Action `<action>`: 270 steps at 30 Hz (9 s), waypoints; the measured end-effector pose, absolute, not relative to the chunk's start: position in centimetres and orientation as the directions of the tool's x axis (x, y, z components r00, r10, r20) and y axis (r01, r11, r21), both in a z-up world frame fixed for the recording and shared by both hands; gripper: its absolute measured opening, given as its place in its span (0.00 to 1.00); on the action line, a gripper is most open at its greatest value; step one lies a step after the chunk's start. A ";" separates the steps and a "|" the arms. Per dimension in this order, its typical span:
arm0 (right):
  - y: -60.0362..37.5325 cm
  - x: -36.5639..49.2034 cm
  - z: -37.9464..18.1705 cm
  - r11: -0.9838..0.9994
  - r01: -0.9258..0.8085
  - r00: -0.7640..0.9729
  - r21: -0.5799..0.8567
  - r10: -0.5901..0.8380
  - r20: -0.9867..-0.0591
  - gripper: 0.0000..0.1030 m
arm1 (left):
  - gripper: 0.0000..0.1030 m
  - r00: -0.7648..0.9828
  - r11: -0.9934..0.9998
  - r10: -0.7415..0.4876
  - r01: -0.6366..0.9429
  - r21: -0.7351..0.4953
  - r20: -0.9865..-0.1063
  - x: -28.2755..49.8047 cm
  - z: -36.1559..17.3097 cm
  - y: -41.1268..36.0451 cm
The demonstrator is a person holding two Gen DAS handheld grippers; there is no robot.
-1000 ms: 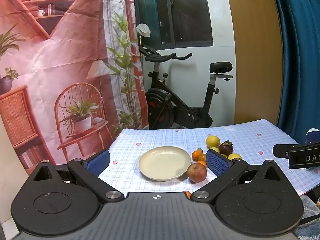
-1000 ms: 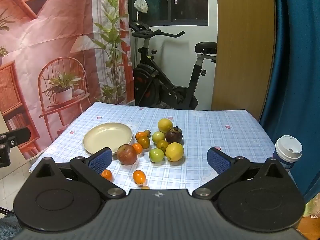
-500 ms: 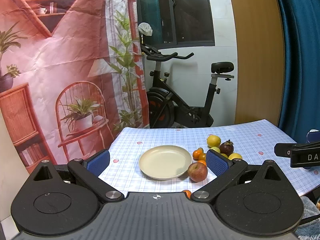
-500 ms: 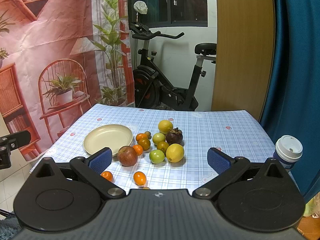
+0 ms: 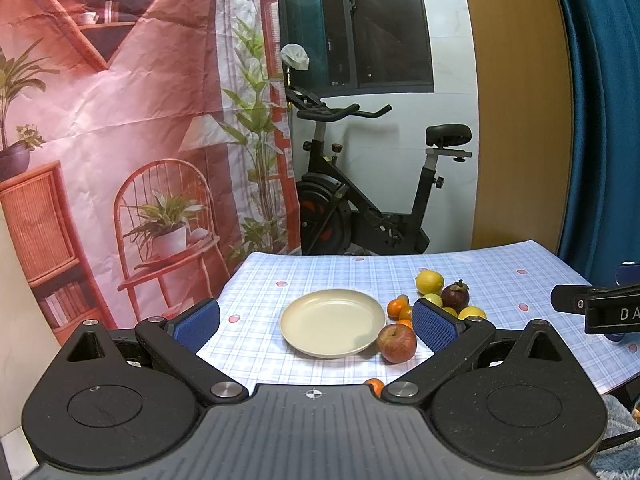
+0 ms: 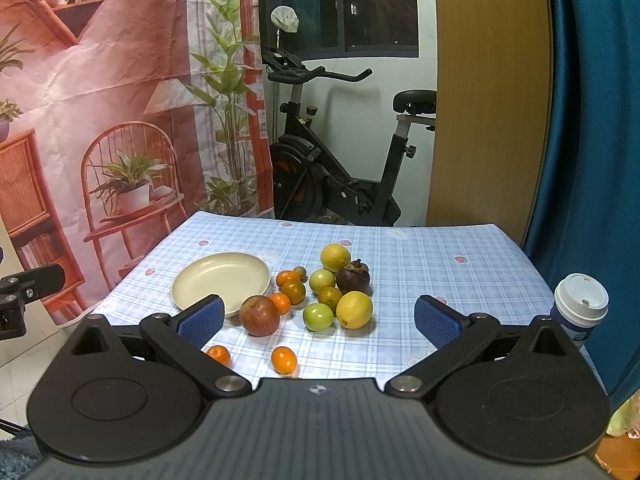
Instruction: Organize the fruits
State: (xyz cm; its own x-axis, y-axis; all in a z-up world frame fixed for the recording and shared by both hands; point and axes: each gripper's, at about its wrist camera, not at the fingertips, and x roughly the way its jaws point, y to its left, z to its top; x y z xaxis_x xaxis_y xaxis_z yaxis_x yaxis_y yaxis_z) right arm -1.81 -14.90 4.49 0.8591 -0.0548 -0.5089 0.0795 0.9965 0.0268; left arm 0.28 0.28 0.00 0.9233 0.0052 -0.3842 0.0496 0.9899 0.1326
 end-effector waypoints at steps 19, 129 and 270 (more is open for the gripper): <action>-14.9 -2.0 3.9 0.996 0.078 0.862 0.032 -0.051 -0.505 1.00 | 1.00 0.919 0.992 0.008 0.042 0.117 -0.395 0.6 0.0 0.5; -13.3 20.7 -15.0 0.925 -0.380 0.668 0.024 0.292 -0.684 0.69 | 0.63 0.593 0.899 -0.408 0.393 -0.193 -0.694 25.1 -14.5 0.1; -20.8 17.2 -11.1 0.966 -0.197 0.774 0.168 0.258 -0.578 0.73 | 0.64 0.748 0.968 -0.245 0.224 -0.113 -0.617 21.1 -11.8 1.1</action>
